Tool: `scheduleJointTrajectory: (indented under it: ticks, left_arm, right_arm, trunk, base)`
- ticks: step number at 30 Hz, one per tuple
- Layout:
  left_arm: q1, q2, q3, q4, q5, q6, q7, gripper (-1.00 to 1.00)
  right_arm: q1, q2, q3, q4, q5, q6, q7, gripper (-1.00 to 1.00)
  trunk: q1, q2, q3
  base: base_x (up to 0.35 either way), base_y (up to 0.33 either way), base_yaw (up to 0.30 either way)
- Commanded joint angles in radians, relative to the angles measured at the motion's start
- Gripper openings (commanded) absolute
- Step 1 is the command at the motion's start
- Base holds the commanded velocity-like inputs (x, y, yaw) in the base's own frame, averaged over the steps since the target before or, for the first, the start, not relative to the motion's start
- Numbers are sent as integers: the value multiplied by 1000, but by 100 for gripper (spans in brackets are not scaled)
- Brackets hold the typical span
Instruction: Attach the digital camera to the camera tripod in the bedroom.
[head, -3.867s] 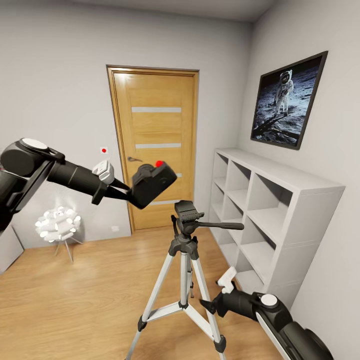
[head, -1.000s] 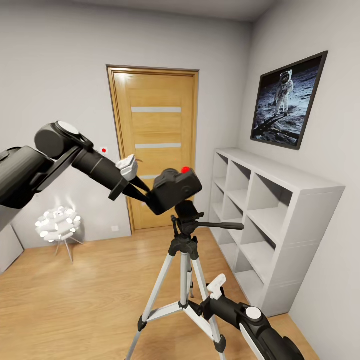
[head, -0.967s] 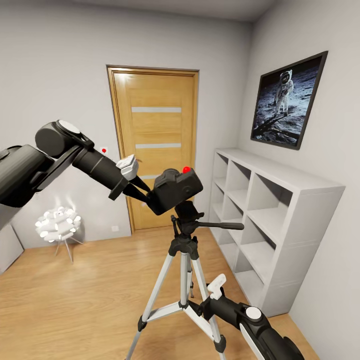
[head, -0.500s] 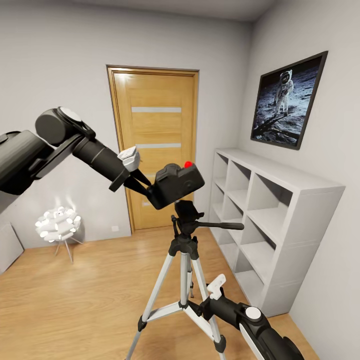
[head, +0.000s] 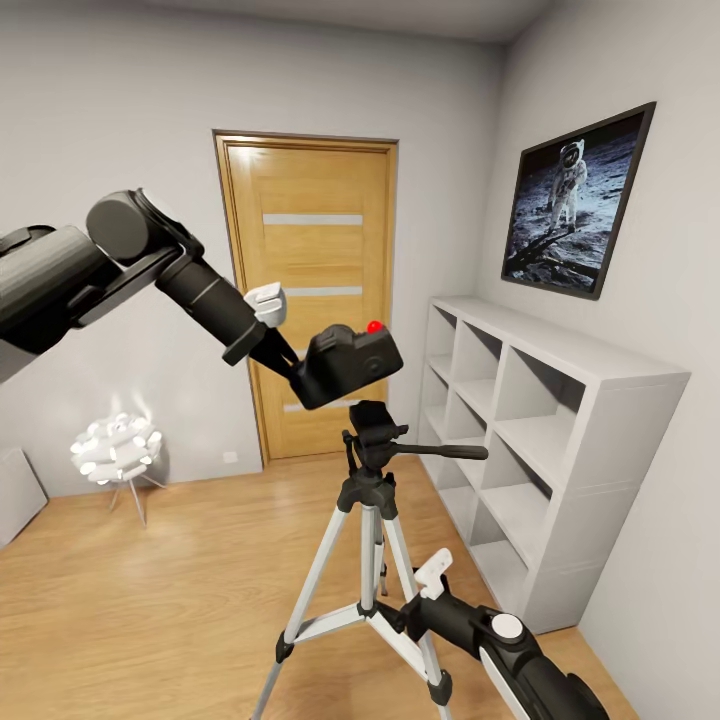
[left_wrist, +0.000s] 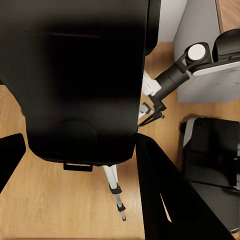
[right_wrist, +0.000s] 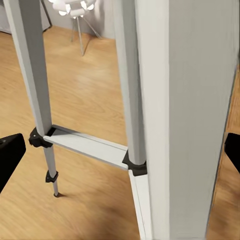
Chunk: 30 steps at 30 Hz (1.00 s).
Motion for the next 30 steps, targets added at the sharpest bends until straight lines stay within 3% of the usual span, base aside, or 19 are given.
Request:
scheduleJointTrajectory:
  ticks: [1, 22, 27, 30]
  left_arm:
    - [-7, -1, -8, 4, 4, 10, -1, -100]
    - [-29, -19, -30, 27, 10, 10, -1, -100]
    - [0, 9, -32, 30, 2, 4, -2, -100]
    - [1, 12, -32, 30, 2, 4, -2, -100]
  right_arm:
    - [-1, -2, 1, -1, -9, 7, 1, 100]
    - [-2, -10, -3, -4, -10, 4, 0, 100]
    - [-19, -14, -5, 0, -5, -2, 0, 100]
    - [-19, -14, -5, 0, -5, -2, 0, 100]
  trunk:
    - [0, -1, -1]
    - [0, -1, -1]
    - [0, -1, -1]
    - [0, -1, -1]
  base:
    - [0, 0, 0]
    - [0, 0, 0]
    - [0, 0, 0]
    - [0, 0, 0]
